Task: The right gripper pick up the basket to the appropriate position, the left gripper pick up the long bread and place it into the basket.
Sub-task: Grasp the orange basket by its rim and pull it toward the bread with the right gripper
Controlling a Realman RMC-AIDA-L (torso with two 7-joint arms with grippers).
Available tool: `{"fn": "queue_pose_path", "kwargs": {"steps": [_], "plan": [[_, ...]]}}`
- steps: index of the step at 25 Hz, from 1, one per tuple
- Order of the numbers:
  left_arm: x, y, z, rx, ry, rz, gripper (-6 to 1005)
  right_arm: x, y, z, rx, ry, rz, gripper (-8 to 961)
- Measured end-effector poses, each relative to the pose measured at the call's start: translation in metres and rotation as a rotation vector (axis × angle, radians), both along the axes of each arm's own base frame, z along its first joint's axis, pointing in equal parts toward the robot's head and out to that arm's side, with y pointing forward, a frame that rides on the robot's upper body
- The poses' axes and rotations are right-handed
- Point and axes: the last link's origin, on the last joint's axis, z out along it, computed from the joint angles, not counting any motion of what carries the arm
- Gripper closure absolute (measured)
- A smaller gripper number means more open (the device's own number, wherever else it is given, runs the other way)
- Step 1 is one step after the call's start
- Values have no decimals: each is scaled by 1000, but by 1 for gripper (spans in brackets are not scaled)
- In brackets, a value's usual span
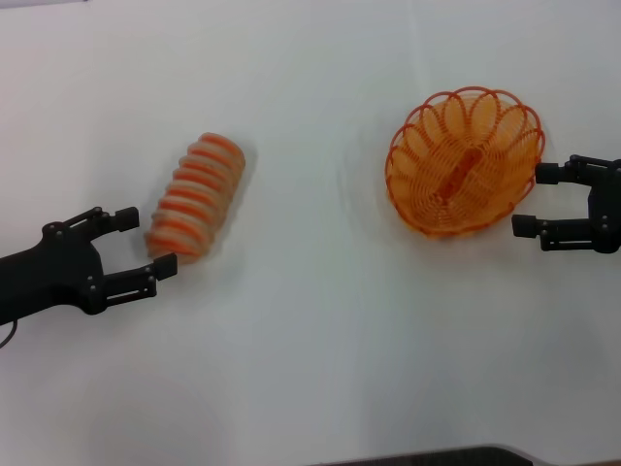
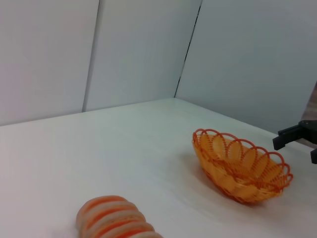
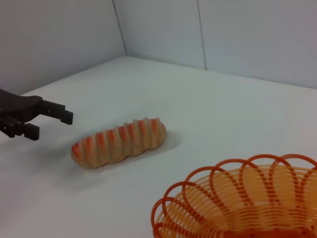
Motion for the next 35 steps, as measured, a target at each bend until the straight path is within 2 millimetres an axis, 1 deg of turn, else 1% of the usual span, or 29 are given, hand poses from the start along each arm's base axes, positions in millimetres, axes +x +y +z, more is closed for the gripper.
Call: {"fn": "queue_pose_path", "kwargs": {"steps": [15,19,27,31,35], "plan": [[3,3,0,4,-8,-6,113,3,-1,0,2,-11,-14,26],[4,4,-1,4,-9,-6,113,2,2,5,44,15,-22,26],[6,7,0,37,-41,12,114,0,20,35,217,147,-123,25],[10,9,-3,32,-57,14,114,3,38,52,284,192,-255,26],[15,11,-7,29,-66,11,113,-2,59,60,264,179,-345,26]]}}
